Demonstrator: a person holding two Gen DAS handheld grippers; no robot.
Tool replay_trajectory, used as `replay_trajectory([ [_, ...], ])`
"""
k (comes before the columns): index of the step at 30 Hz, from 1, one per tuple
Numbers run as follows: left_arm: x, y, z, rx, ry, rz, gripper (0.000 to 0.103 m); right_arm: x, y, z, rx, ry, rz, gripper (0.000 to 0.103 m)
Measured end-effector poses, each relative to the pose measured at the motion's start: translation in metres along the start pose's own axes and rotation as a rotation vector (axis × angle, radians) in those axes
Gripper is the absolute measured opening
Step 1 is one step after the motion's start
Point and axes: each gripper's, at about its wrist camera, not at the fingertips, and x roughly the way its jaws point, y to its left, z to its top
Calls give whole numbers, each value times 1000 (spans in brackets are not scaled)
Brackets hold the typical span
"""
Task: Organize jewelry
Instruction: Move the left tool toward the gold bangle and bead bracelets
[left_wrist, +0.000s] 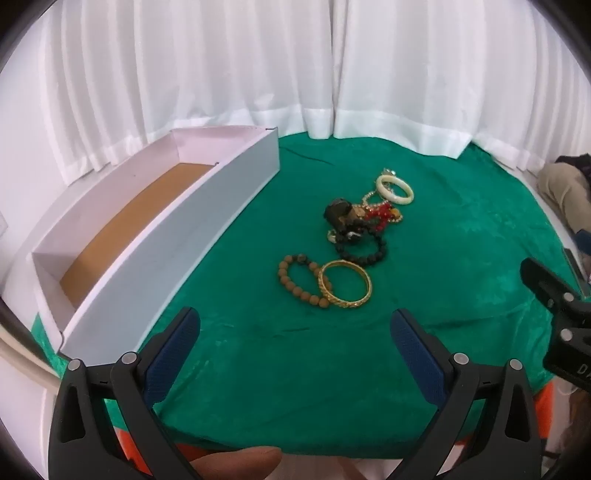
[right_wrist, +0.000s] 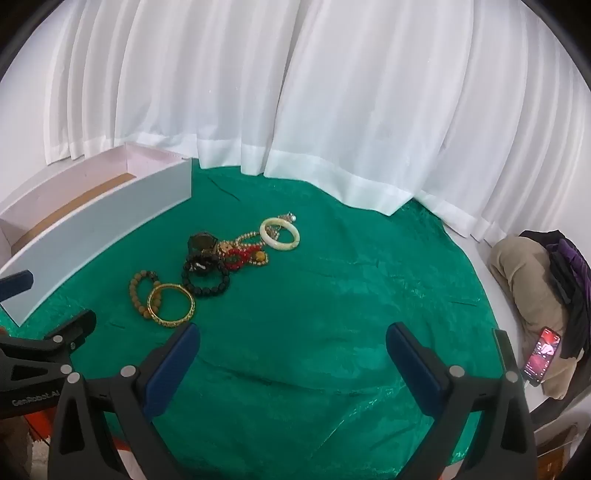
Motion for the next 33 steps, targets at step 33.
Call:
replay_trajectory([
  [33, -17, 10, -1, -19, -22, 39, 103, -26, 12, 9, -74, -91, -89, 103],
])
